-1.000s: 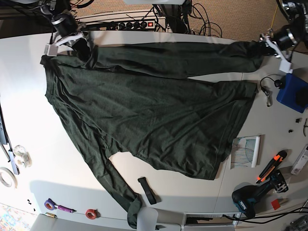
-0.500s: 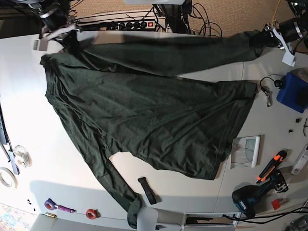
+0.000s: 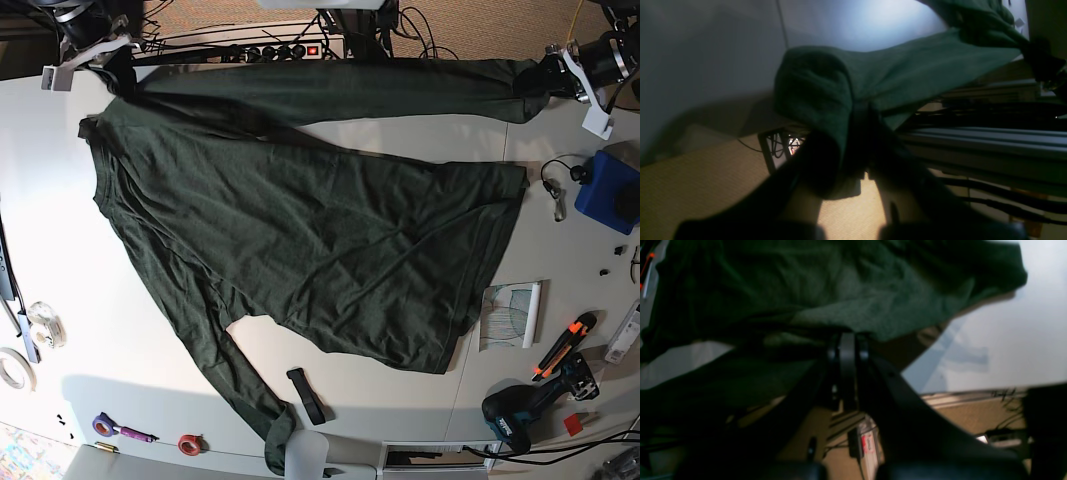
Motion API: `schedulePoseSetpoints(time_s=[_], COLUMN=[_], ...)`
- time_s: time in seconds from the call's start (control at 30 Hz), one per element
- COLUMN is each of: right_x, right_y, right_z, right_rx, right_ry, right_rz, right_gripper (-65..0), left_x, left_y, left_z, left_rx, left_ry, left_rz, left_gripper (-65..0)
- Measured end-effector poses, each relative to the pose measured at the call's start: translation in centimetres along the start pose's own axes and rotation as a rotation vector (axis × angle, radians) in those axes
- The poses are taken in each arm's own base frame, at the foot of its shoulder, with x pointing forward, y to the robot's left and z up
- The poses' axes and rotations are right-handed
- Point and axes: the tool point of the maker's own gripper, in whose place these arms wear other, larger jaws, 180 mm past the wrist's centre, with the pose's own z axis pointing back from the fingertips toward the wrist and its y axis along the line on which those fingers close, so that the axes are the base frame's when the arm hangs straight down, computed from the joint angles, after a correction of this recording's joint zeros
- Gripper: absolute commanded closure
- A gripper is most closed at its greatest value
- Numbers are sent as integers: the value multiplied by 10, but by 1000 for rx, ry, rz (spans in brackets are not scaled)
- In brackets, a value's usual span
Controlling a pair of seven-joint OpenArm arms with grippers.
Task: Layout the t-shirt on the table in an organized manner, then fold the t-shirt properly
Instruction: 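Grasp the shirt's collar-edge corners with both grippers and lift them, then pull the held collar edge taut between both grippers and lower it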
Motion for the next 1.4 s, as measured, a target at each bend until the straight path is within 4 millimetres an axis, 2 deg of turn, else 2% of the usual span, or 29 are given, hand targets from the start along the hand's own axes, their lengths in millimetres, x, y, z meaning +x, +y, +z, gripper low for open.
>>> schedulePoseSetpoints(time_s=[0.13, 0.27, 0.43, 0.73, 1.0, 1.07, 1.27, 1.4], right_x=[-8, -13, -11, -2, 31, 37, 57, 62], right_y=[2, 1, 2, 14, 20, 20, 17, 12], right_z=[6, 9, 8, 8, -13, -18, -29, -34], right_rx=[14, 7, 12, 79, 105, 98, 69, 32], right_ry=[25, 46, 38, -8, -111, -123, -179, -185], right_rz=[-22, -24, -25, -36, 6, 23, 71, 106], right_gripper=[0, 0, 0, 0, 0, 0, 0, 0], left_x=[7, 16, 13, 26, 67, 83, 129, 142], left_y=[3, 7, 3, -16, -24, -29, -56, -61], left_z=[8, 27, 46, 47, 37, 32, 10, -15], left_rx=[28, 89, 145, 149, 114, 92, -17, -10], left_ry=[-23, -63, -53, -54, -166, -202, -327, -302], left_rz=[-16, -44, -76, -178, -252, -285, -373, -446], left_gripper=[0, 0, 0, 0, 0, 0, 0, 0])
